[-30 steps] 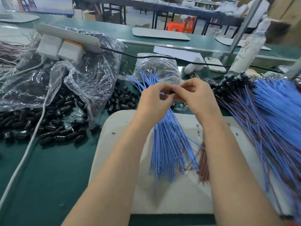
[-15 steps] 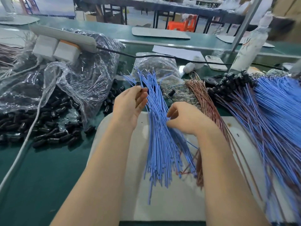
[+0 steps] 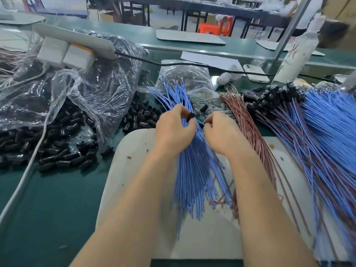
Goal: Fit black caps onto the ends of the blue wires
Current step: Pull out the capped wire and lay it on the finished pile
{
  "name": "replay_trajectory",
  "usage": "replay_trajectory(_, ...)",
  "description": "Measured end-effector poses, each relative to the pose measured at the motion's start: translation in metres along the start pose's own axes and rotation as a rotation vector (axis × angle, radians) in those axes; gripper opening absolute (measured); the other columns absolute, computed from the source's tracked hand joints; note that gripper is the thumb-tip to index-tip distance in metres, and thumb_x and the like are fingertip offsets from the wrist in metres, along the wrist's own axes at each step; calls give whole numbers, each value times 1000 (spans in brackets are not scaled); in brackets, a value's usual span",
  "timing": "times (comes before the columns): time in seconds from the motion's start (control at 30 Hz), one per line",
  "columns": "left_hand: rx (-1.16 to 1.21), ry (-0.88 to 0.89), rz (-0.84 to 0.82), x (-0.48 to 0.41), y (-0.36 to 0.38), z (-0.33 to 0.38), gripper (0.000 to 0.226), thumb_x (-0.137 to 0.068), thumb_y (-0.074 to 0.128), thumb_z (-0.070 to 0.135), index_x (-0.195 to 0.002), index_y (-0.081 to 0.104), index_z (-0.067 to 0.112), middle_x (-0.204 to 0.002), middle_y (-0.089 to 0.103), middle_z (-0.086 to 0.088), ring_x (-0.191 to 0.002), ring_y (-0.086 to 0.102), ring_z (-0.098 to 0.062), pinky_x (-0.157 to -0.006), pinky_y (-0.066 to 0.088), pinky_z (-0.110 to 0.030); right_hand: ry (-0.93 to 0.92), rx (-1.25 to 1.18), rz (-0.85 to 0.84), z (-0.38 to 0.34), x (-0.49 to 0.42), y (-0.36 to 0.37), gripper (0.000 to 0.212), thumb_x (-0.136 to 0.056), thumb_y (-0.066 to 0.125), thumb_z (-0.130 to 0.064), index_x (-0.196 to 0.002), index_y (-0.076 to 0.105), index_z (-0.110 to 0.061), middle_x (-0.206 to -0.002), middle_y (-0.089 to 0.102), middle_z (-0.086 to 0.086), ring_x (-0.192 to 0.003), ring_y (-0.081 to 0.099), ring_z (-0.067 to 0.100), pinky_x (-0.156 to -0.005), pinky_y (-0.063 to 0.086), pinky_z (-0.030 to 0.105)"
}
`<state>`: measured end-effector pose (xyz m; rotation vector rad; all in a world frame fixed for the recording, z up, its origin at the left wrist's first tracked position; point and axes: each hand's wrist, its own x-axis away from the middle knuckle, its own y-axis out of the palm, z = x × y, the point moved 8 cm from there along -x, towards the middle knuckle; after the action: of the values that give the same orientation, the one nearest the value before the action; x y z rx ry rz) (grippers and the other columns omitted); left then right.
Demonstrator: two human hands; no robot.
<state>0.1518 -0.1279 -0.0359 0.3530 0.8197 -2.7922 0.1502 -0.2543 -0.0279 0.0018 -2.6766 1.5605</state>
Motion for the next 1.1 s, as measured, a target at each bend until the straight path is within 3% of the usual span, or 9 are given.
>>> replay_trajectory(0.13,-75,-37,51,-1,-6,-9,16,-90,54,22,-102,55,12,-93,64,0,-89,57,-20,-74,39,-27,-115,-125,-88,-3,2,2,21,-97,51,-23,-89,68,-14,-63,53,-2,-48,41,9,-46,30,21)
replay_trajectory(0.3,-18,-87,19,-1,-6,-13,11,-93,53,25,-98,51,15,-80,54,11,-67,49,-3,-51,35,-14,-212,-1576,-328,-13,12,-29,20,-89,51,-19,-73,61,-11,-54,43,-6,-40,32,4,-36,27,14)
replay_trajectory(0.37,16,-112,18,-2,-6,-15,10,-93,53,25,-96,49,17,-78,50,16,-67,46,2,-49,33,-2,-284,-1874,-349,-14,13,-40,17,-86,49,-25,-79,59,-13,-55,47,-7,-38,30,1,-35,26,12)
replay_trajectory(0.43,36,-126,17,-3,-6,-17,9,-93,53,26,-95,49,18,-79,48,18,-67,44,4,-50,33,2,-300,-1909,-239,-6,9,-45,12,-85,49,-25,-85,55,-14,-59,52,-7,-38,26,2,-36,24,11)
replay_trajectory(0.57,120,-137,47,-3,-8,-18,8,-92,55,25,-94,49,19,-80,48,19,-66,44,4,-53,31,5,-390,-1554,36,-3,12,-54,6,-91,51,-14,-88,54,-11,-68,59,0,-46,39,5,-42,31,14)
replay_trajectory(0.73,122,-137,44,-5,-8,-20,7,-91,56,24,-90,50,21,-79,50,18,-64,45,4,-52,32,5,-789,-1681,-806,-60,50,-45,9,-95,52,-13,-98,58,-6,-65,63,1,-46,47,7,-44,38,16)
replay_trajectory(0.8,97,-133,35,-5,-7,-21,8,-91,56,25,-91,50,20,-78,51,17,-63,45,3,-52,32,5,-631,-1624,-630,-51,36,-32,8,-93,54,-13,-94,61,-10,-62,61,-1,-44,45,5,-42,36,14)
replay_trajectory(0.93,120,-139,45,-4,-9,-20,9,-91,57,25,-95,51,19,-80,50,18,-69,47,4,-54,34,2,-100,-1173,213,10,3,-32,9,-98,50,-12,-92,56,-13,-63,65,-1,-45,49,7,-47,40,19)
replay_trajectory(1.1,370,-132,39,-2,-13,-5,7,-91,59,24,-96,56,21,-97,63,10,-94,59,-7,-81,42,-16,-45,-1371,444,27,4,-44,12,-101,43,-14,-90,48,-16,-64,68,-2,-46,55,7,-48,45,18)
